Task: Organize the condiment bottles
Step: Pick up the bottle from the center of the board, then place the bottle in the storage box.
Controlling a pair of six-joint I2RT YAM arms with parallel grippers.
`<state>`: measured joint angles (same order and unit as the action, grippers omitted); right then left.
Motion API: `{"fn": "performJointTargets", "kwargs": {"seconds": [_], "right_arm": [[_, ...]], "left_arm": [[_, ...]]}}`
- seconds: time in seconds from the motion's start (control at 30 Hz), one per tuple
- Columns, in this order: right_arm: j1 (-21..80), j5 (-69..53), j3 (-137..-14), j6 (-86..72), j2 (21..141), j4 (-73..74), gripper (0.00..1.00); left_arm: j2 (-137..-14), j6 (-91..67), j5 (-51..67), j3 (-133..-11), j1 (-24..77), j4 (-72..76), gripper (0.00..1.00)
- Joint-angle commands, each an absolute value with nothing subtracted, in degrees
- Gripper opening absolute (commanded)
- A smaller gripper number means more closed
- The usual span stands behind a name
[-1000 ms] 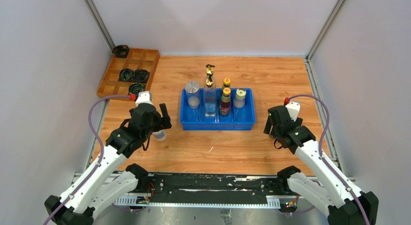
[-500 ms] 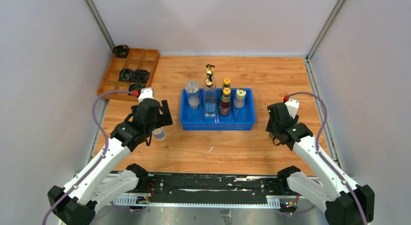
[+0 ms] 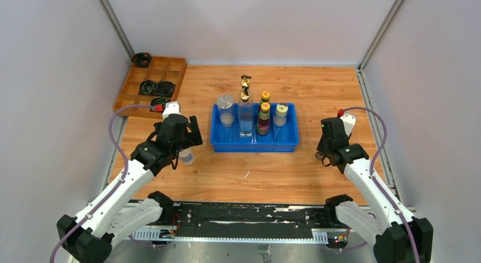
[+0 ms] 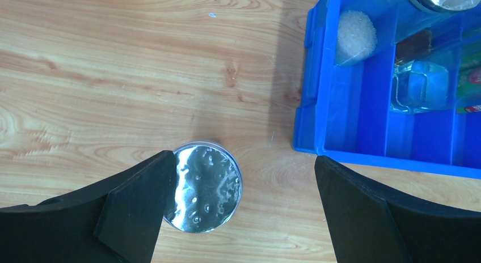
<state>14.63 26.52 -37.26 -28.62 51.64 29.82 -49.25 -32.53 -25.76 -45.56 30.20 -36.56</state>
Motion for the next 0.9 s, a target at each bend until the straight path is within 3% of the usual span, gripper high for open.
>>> {"fn": "performJointTargets", "kwargs": {"seconds": [0.0, 0.13, 0.47, 0.87], "right_arm": [[13.84, 22.96, -36.13, -26.65, 51.05, 31.29, 0.06], [13.89, 23.23, -38.06, -25.52, 49.27, 34.43, 0.00], [13.89, 23.21, -45.92, -24.12, 42.81, 41.18, 0.00], [13.96, 14.90, -61.09, -19.80, 47.79, 44.67, 0.00]], "left_arm": [[-49.59, -32.96, -25.84, -46.31, 30.45, -36.30, 1.00], [-49.35, -32.78, -25.43, -46.32, 30.50, -36.02, 1.00], [-50.73, -32.63, -23.16, -45.89, 30.50, -33.52, 1.00], [-50.99, -32.52, -22.82, -46.32, 30.50, -33.31, 1.00]]}}
